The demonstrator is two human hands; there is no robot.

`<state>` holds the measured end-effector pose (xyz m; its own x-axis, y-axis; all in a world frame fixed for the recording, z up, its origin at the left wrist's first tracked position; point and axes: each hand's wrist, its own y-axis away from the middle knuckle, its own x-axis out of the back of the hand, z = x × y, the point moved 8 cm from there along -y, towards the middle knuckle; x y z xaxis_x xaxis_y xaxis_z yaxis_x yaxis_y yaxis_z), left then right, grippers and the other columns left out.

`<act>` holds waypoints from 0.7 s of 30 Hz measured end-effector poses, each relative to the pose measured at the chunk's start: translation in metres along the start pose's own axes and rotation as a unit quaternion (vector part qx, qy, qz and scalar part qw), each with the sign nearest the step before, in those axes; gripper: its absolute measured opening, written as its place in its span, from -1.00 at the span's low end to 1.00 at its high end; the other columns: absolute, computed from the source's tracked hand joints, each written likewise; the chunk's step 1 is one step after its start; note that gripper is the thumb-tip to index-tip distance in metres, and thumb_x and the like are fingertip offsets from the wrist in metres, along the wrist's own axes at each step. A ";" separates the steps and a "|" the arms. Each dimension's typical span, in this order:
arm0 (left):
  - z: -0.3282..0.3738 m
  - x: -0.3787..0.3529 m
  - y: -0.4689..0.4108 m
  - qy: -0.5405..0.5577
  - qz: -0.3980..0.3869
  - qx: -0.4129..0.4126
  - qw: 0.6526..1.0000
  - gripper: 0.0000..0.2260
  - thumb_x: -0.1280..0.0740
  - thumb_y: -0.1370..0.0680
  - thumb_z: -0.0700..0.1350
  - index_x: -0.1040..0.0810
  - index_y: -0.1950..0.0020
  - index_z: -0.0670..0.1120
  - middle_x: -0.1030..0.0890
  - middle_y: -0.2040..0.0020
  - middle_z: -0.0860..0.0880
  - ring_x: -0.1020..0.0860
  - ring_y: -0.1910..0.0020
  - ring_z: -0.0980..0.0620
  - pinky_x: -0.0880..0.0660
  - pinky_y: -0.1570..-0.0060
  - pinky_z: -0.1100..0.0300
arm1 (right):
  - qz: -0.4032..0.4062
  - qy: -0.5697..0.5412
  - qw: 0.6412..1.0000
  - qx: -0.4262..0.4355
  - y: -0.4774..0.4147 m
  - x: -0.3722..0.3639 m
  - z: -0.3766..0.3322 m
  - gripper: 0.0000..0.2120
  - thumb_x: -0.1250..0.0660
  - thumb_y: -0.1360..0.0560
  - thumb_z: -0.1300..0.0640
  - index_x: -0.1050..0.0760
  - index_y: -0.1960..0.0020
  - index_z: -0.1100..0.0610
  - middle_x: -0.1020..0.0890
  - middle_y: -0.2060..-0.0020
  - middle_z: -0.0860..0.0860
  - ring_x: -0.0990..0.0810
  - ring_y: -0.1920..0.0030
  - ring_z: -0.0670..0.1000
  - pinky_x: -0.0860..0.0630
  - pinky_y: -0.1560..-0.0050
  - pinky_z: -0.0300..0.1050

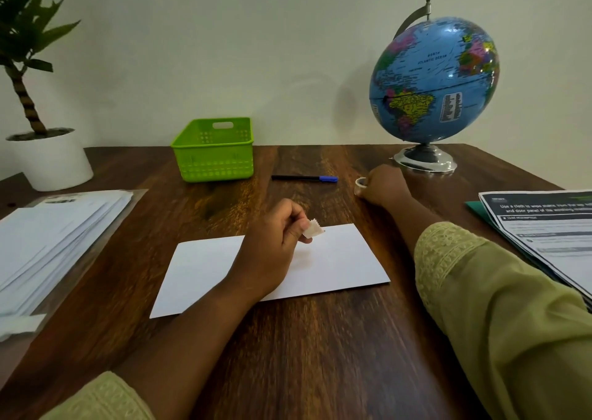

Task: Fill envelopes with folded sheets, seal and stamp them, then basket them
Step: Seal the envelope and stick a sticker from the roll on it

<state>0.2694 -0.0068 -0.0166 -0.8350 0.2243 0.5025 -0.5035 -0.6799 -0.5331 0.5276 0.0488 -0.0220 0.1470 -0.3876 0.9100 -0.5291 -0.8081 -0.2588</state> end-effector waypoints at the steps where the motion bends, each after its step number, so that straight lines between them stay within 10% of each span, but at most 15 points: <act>1: 0.000 0.001 0.000 0.001 0.001 0.001 1.000 -0.78 -0.21 -0.57 -0.18 -0.36 0.20 0.12 -0.59 0.09 -0.04 -0.63 0.11 0.05 -0.46 0.19 0.30 | 0.007 -0.023 1.000 -0.003 0.001 0.000 0.001 -0.71 -0.41 -0.43 0.09 -0.57 -0.04 0.29 -0.63 0.05 0.15 -0.57 0.09 0.06 -0.49 0.03 -0.12; 9: 0.003 0.008 0.001 -0.016 0.015 -0.021 1.000 -0.91 -0.25 -0.56 -0.19 -0.46 0.12 -0.03 -0.61 0.10 0.00 -0.56 0.09 0.06 -0.43 0.12 0.23 | 0.093 -0.160 0.982 0.028 0.045 0.036 -0.020 -0.79 -0.40 -0.44 0.15 -0.56 -0.07 0.15 -0.62 -0.01 0.07 -0.56 0.03 -0.03 -0.46 0.04 -0.21; 16: 0.025 0.015 0.005 -0.096 0.070 -0.111 0.987 -0.97 -0.36 -0.48 -0.22 -0.56 0.13 -0.11 -0.50 0.03 0.03 -0.47 0.01 0.06 -0.38 0.08 0.38 | -0.363 -0.430 0.826 -0.042 0.140 0.005 -0.061 -0.73 -0.31 -0.49 -0.02 -0.56 -0.01 0.17 -0.71 0.17 0.10 -0.70 0.17 0.00 -0.58 0.31 -0.21; 21: 0.039 0.009 0.012 -0.168 0.038 -0.165 0.971 -0.99 -0.42 -0.43 -0.16 -0.62 0.17 -0.06 -0.56 0.02 -0.04 -0.49 -0.01 0.02 -0.37 0.05 0.11 | -0.378 -0.452 0.805 -0.066 0.156 0.008 -0.043 -0.88 -0.40 -0.43 0.17 -0.62 0.06 0.17 -0.71 0.19 0.10 -0.69 0.21 -0.02 -0.57 0.33 -0.23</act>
<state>0.2651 -0.0401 0.0083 -0.7806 -0.0961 0.6176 -0.5338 -0.4115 -0.7387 0.4101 -0.0607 -0.0411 0.9857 -0.0196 0.1672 -0.0779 -0.9337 0.3495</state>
